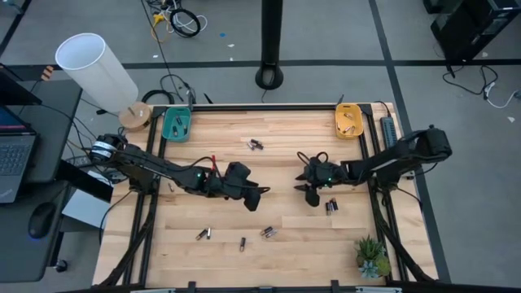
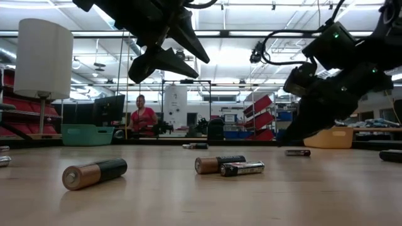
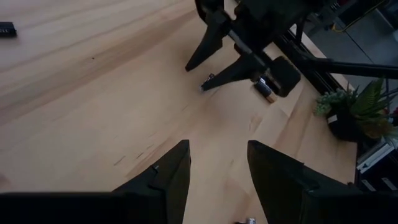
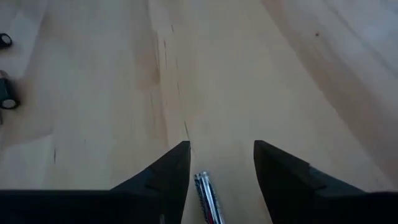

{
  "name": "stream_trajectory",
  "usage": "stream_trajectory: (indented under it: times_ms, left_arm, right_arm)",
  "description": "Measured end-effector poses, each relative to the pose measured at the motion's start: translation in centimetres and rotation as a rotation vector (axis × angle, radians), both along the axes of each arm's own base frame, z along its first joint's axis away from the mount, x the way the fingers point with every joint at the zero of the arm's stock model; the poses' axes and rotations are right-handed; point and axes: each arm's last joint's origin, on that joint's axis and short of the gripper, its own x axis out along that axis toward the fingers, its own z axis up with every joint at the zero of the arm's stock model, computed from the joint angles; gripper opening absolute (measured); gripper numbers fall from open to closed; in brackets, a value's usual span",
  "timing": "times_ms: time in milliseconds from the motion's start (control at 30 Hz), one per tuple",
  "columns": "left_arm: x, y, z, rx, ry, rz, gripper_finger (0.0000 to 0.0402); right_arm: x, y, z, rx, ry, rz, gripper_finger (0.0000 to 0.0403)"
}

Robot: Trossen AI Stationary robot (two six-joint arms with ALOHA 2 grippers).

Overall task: Sort batteries
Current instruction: Put the silver battery into the yellow bin

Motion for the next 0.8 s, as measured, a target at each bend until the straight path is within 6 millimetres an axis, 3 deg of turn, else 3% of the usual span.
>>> stream_trajectory:
  times_ms: [500,800]
  left_arm:
    - [0.0,0.0,0.0,-0.028,-0.009,0.020,0.0172]
    - [0.0,0.0,0.0,-0.028,-0.009,0.021,0.0172]
  right_arm:
    - [-0.2,0.6,-2.8,0.003,0.017,-0.001,0.0141]
    - [-0.9,0.4,-3.2,0.013,-0.005,-0.022,0.0023]
